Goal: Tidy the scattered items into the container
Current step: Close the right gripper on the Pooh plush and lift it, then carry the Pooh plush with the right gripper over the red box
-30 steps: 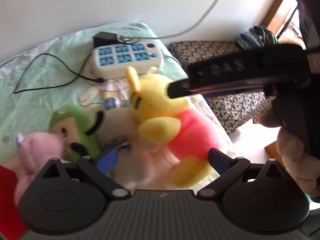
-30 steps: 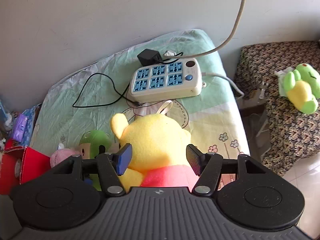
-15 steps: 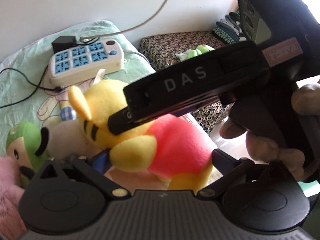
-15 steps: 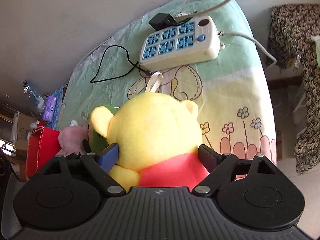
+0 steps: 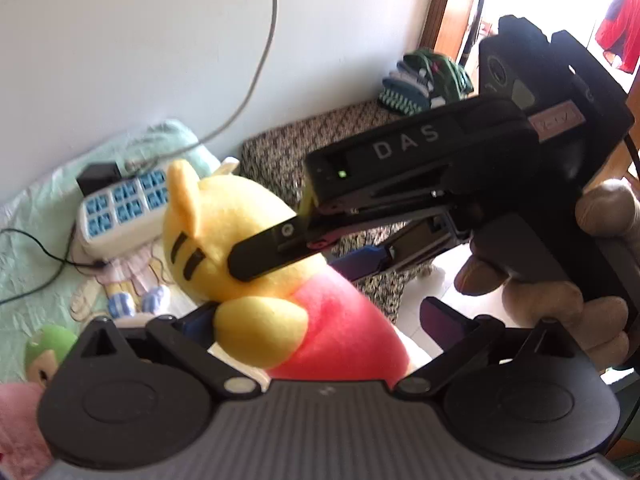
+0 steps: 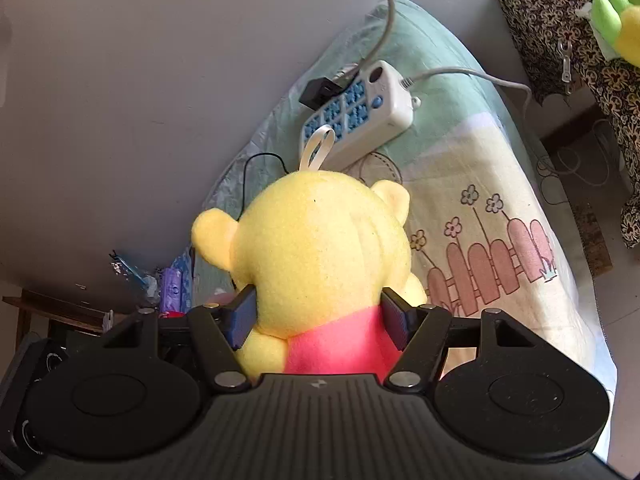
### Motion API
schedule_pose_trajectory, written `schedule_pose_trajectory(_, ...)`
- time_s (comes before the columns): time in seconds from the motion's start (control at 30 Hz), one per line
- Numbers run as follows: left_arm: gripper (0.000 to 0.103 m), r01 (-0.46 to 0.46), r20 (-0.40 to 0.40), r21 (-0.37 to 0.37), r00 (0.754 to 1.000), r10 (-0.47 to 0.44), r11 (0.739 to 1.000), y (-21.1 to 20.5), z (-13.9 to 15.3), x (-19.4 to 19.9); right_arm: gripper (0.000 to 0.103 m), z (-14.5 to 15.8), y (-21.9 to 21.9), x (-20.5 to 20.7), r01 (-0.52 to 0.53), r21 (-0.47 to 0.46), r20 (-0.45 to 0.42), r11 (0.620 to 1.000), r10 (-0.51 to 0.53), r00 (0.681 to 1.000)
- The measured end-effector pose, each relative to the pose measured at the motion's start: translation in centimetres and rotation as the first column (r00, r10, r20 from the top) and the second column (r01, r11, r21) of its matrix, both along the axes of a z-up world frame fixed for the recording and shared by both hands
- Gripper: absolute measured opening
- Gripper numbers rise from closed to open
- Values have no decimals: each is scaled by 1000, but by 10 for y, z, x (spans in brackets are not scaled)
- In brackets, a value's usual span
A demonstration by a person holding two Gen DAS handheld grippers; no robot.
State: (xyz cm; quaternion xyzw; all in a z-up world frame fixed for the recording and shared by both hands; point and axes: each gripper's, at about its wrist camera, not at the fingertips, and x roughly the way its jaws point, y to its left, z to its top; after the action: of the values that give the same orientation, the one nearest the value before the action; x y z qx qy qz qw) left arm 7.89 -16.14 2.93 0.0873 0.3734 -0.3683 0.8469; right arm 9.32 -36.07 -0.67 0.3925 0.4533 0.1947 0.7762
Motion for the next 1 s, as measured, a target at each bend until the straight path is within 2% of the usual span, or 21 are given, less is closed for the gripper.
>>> schedule_pose_trajectory(0.1, 100, -57, 51, -47, 997, 60, 997, 22, 26, -7, 67, 25, 16, -9, -23, 20, 79, 1000, 21, 997)
schedule_pose_trajectory(0.2, 100, -129, 124, -62, 983, 136, 990, 47, 46, -18, 67, 44, 38, -14, -65, 58, 149, 996, 55, 987)
schedule_pose_trajectory(0.33, 100, -238, 194, -94, 948, 252, 967, 88, 70, -35, 67, 66, 80, -11, -154, 93, 228, 984, 129, 965)
schedule_pose_trajectory(0.5, 100, -372, 237, -107, 891, 387, 922, 145, 89, -55, 67, 83, 146, -2, -274, 125, 276, 954, 232, 933)
schedule_pose_trajectory(0.63, 100, -454, 240, -101, 852, 464, 885, 197, 97, -65, 67, 89, 206, 5, -345, 157, 262, 925, 298, 918)
schedule_pose_trajectory(0.8, 100, -523, 205, -72, 826, 525, 850, 268, 94, -72, 67, 86, 283, 9, -397, 160, 203, 904, 363, 909)
schedule_pose_trajectory(0.9, 100, -537, 180, -43, 826, 535, 843, 302, 84, -67, 67, 94, 320, -1, -411, 124, 168, 903, 389, 906)
schedule_pose_trajectory(1.0, 100, -526, 100, -46, 844, 527, 849, 337, 69, -57, 67, 94, 352, -4, -412, 59, 115, 909, 404, 908)
